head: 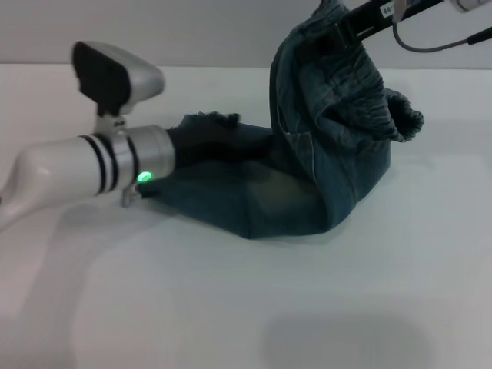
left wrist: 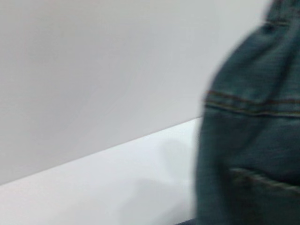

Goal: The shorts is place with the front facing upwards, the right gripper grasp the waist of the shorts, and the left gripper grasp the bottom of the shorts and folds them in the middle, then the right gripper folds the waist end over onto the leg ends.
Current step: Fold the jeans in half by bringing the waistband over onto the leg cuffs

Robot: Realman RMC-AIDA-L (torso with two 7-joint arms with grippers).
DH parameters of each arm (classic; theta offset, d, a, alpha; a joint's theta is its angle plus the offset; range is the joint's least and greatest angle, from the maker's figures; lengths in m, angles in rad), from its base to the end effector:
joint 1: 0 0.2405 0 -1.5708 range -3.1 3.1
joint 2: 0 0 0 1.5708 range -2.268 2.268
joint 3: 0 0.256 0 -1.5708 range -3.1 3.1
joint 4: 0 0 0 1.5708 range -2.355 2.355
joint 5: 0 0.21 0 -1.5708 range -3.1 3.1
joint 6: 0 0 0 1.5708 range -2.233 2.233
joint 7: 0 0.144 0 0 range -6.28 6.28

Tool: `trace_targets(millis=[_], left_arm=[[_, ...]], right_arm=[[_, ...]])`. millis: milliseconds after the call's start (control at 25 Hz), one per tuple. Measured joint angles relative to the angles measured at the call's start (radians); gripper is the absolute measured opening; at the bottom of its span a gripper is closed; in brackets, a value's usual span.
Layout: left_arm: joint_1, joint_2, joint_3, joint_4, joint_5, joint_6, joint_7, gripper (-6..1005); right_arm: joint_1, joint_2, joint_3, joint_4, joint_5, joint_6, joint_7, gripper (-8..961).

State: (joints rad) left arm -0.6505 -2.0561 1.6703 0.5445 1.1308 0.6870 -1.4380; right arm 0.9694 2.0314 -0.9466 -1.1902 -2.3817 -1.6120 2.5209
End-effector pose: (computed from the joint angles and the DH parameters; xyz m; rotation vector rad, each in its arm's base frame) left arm -0.2062 0.3964 -0.0880 -2.4802 -0.7423 -0.5230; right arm 0.0706 0.4214 0.0568 -2.6923 0.9117 0.1112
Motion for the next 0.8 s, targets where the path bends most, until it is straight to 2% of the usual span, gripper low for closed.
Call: trace_targets(millis=[160, 200, 240, 480, 600, 720, 800], left_arm=[[0.023, 0.000, -0.124, 0.002, 0.085, -0.042, 0.004, 818], [0.023, 0.000, -0.124, 0.002, 0.085, -0.042, 0.004, 818], [0.034, 0.001, -0.197, 0.004, 0.106, -0.067, 0.020, 818], [0.060, 0.000, -0.361, 0.019, 0.111, -0.121, 0.099, 817], [0.069, 0.000, -0.447, 0.023, 0.110, -0.144, 0.122, 817], [0.078, 0.000, -0.511, 0.024, 0.110, -0.141, 0.127, 816], [0.083, 0.001, -0.524, 0.024, 0.107, -0.140, 0.127, 816]], right_arm=[[-0.006, 0.003, -0.001, 0.016, 0.001, 0.002, -0.013, 66], [-0.006, 0.004, -0.001, 0.023, 0.002, 0.003, -0.019, 66], [-0.006, 0.006, -0.001, 0.031, 0.002, 0.004, -0.024, 66], [0.003, 0.030, -0.012, 0.111, 0.014, 0.047, -0.075, 65], [0.011, 0.035, -0.047, 0.160, 0.027, 0.091, -0.089, 66], [0.017, 0.036, -0.087, 0.215, 0.066, 0.147, -0.110, 65], [0.021, 0.038, -0.108, 0.247, 0.089, 0.184, -0.128, 65]])
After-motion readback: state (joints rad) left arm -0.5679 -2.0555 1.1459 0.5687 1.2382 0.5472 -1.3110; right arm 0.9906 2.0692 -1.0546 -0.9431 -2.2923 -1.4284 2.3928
